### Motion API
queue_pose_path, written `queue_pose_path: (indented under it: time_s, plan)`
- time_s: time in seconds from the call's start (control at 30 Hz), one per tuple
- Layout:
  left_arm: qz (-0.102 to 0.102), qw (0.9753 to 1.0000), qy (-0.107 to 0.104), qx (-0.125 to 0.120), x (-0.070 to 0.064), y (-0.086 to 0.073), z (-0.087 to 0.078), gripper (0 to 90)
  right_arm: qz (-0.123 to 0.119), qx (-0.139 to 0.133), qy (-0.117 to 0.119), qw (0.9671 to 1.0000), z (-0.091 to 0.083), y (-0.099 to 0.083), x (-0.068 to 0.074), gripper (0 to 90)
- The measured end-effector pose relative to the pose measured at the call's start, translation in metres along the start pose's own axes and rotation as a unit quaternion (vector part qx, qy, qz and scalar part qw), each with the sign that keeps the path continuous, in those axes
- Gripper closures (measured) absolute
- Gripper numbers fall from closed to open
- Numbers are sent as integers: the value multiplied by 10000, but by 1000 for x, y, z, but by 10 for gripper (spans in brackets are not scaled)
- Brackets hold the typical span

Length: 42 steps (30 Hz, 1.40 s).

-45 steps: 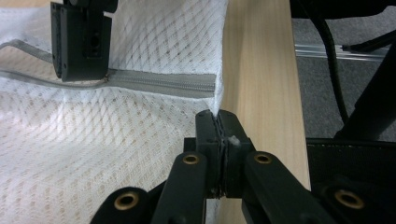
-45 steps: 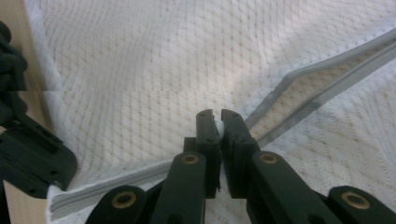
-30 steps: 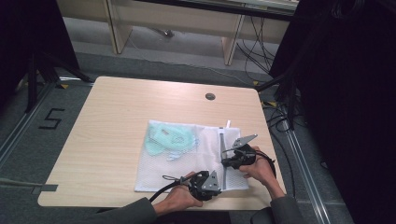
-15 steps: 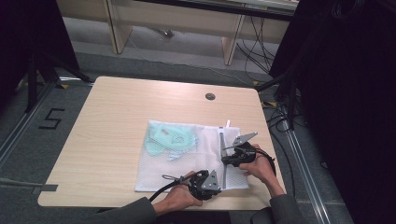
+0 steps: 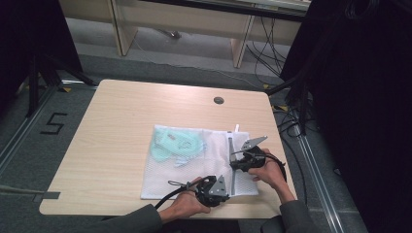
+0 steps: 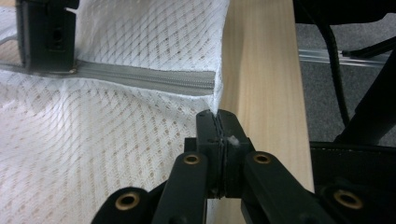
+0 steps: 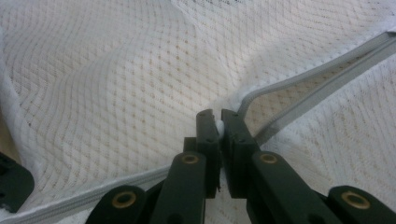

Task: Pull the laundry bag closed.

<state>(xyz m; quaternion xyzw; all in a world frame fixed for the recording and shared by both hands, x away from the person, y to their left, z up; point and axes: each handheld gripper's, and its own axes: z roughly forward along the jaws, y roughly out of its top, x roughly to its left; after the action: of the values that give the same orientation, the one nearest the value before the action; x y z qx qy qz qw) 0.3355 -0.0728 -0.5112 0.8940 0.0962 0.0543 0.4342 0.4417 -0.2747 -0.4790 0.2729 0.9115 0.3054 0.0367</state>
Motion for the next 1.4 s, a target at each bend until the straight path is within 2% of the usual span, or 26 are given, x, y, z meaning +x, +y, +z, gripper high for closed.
queue_pose_path:
  time_s: [0.07, 0.13, 0.17, 0.33, 0.5, 0.53, 0.57, 0.67, 0.7, 0.73, 0.83, 0.87, 0.93, 1.03, 1.1, 1.13, 1.17, 1.2, 1.23, 1.3, 1.4]
  plan:
    - [54, 10000, 33, 13, 0, -1, 1, 890, 10, 34, -2, 10000, 0, 1, -1, 868]
    - [201, 9998, 73, 21, 1, -1, 1, 891, -6, 34, -23, 10000, 1, 2, -2, 868]
    - [35, 10000, 70, 3, 0, -2, 1, 891, -33, 25, -58, 10000, 1, 2, -3, 868]
    - [122, 9999, 37, -15, 1, -1, 1, 891, 1, 26, -38, 10000, 2, 3, -7, 868]
    - [83, 10000, 13, -34, 0, -1, 1, 892, 9, 8, -45, 10000, 4, 6, -8, 868]
    - [103, 9999, 20, -7, -1, 0, 0, 893, -24, 3, -76, 10000, 4, 7, -9, 868]
    - [234, 9997, 44, 40, 1, 1, -1, 893, -22, -3, -57, 10000, 4, 8, -10, 868]
    - [78, 9999, 39, -55, 1, 0, -1, 893, -44, 12, -113, 9999, 4, 10, -10, 868]
    - [144, 9999, 36, -1, 2, 0, -2, 893, -43, -20, -100, 9999, 4, 10, -10, 869]
    - [48, 10000, -3, -37, 1, 0, -1, 893, -78, -41, -96, 9999, 4, 11, -11, 868]
    - [52, 10000, 0, -78, 0, 2, -2, 893, -29, -8, -106, 9999, 5, 11, -12, 868]
    - [44, 10000, 15, -83, 1, 2, -2, 893, -82, -21, -122, 9999, 5, 12, -13, 868]
    - [32, 10000, 18, -72, 2, 1, -2, 893, -11, 6, -100, 9999, 3, 12, -15, 868]
    - [27, 10000, 26, -77, 1, 2, -3, 893, -62, -60, -160, 9998, 5, 14, -15, 868]
    - [96, 9999, 49, -98, 1, 2, -3, 893, -41, -24, -179, 9998, 5, 14, -16, 868]
    - [203, 9997, 55, -109, 0, 2, -3, 893, -23, -97, -176, 9998, 6, 13, -17, 868]
    - [107, 9999, -29, -61, -2, 2, -3, 893, 4, -52, -216, 9998, 5, 13, -18, 868]
    - [179, 9998, -30, -74, -2, 3, -3, 893, -5, -155, -255, 9996, 6, 13, -21, 869]
    - [131, 9999, -72, -52, -5, 3, -3, 893, 33, -125, -256, 9996, 6, 13, -22, 868]
    - [194, 9998, -68, -11, -5, 2, -2, 893, 53, -217, -275, 9994, 5, 13, -25, 868]
    - [78, 9999, -75, -69, -5, 2, -1, 893, 44, -80, -326, 9994, 5, 15, -28, 868]
